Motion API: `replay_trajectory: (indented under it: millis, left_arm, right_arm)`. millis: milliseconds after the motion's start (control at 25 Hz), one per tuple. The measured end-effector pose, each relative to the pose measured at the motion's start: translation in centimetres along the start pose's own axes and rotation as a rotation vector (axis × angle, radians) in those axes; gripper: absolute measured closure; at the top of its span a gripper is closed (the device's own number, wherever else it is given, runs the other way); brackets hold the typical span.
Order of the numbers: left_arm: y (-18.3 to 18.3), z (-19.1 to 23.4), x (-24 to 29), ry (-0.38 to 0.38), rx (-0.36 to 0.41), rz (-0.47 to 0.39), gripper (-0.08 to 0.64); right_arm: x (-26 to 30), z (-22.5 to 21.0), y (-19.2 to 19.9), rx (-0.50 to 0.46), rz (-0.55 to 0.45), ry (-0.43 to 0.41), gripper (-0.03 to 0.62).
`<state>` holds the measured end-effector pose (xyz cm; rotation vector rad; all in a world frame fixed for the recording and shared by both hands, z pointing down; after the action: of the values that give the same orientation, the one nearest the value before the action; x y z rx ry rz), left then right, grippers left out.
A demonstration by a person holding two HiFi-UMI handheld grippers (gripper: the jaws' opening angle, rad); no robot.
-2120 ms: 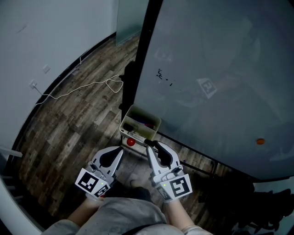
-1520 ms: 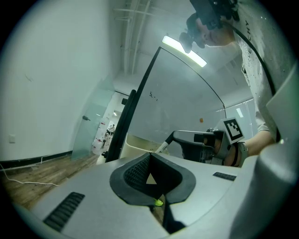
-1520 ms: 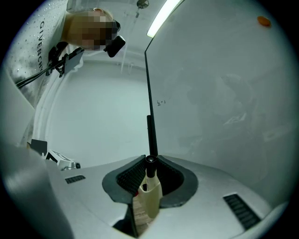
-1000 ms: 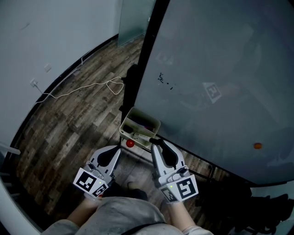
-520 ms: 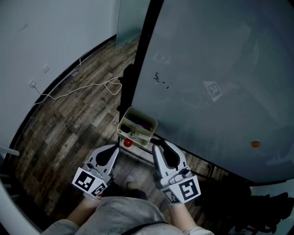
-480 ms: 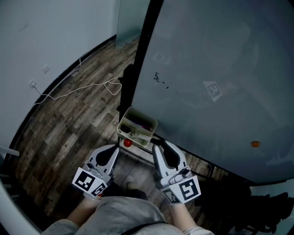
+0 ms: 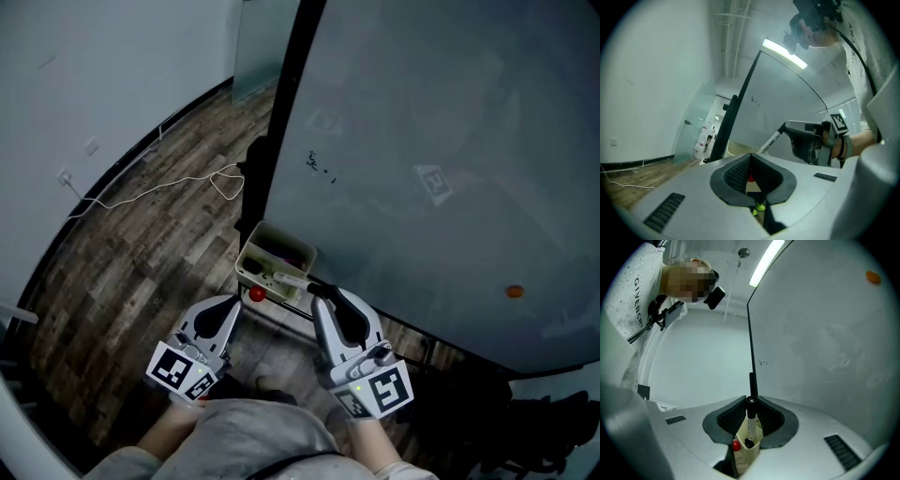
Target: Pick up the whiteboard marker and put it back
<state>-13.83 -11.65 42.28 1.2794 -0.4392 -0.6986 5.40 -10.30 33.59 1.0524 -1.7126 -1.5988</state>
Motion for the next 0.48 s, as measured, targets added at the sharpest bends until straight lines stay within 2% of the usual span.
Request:
replay_trajectory:
  millis: [480]
  left_arm:
    - [-0.15, -0.17, 0.09, 0.003, 0.001, -0.005, 0.545]
  right_arm:
    - [-0.51, 0.2, -0.98, -0.002, -0.02, -0.007, 0.509]
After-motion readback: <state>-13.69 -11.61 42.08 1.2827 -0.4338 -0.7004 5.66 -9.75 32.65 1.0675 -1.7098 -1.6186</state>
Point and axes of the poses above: the fingertips, and each gripper's own axes: x forward along the fingers, z to its left, y out of its underside, the point moved 6 cm from there along -x, backward along the fingers, and after that the axes turned 2 degrees about y, right-handed, at the moved point
